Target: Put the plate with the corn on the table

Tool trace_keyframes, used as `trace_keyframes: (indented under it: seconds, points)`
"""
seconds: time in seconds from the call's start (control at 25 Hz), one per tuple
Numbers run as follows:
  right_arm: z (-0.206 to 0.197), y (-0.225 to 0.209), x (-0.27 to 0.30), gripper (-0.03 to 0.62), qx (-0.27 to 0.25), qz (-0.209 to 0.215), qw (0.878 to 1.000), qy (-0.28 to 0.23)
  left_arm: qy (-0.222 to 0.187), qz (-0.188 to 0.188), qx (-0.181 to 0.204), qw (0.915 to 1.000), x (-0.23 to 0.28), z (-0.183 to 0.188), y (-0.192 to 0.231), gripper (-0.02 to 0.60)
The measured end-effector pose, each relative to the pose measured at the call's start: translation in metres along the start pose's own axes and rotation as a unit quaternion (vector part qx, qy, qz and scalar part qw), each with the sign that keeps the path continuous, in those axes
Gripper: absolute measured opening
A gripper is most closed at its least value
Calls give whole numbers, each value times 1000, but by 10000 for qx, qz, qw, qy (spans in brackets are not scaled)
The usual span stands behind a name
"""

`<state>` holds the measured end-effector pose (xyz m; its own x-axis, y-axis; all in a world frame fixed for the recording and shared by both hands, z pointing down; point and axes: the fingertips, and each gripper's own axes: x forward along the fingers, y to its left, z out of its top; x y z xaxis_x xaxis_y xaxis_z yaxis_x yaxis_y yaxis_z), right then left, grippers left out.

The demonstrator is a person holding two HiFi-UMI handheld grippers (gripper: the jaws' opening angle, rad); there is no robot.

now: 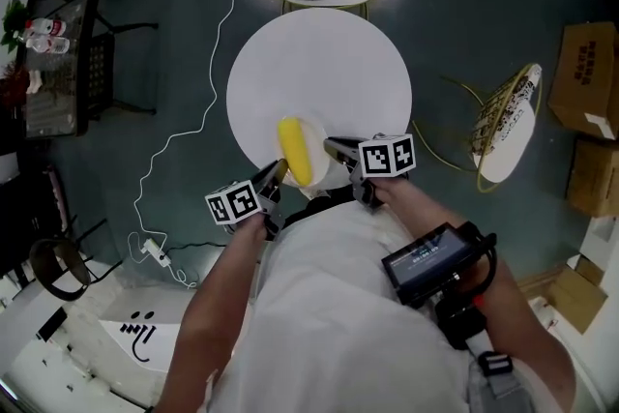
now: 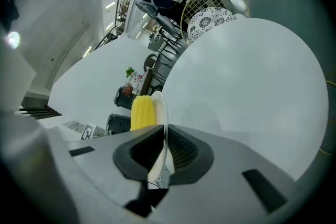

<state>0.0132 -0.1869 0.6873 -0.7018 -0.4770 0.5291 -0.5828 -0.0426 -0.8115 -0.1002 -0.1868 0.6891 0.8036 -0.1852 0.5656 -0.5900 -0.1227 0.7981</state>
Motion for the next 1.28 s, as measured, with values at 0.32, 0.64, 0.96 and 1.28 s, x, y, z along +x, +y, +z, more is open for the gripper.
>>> trace_keyframes:
  seconds: [0.32,0.64,0.96,1.28]
  points:
    - [16,-22,4,35,3,-18,10000,18,73,160,169,9997,25,10,11,29]
    - [24,-44,10,35,10,-75,9999,134,69,206,98,9997,46,16,12,29]
    - [48,-64,18,35,-16,-183,9998,81,-15,232,53,9997,69,34,16,29]
    - [72,-81,27,35,54,-258,9996,-68,26,502,177,9986,91,55,27,29]
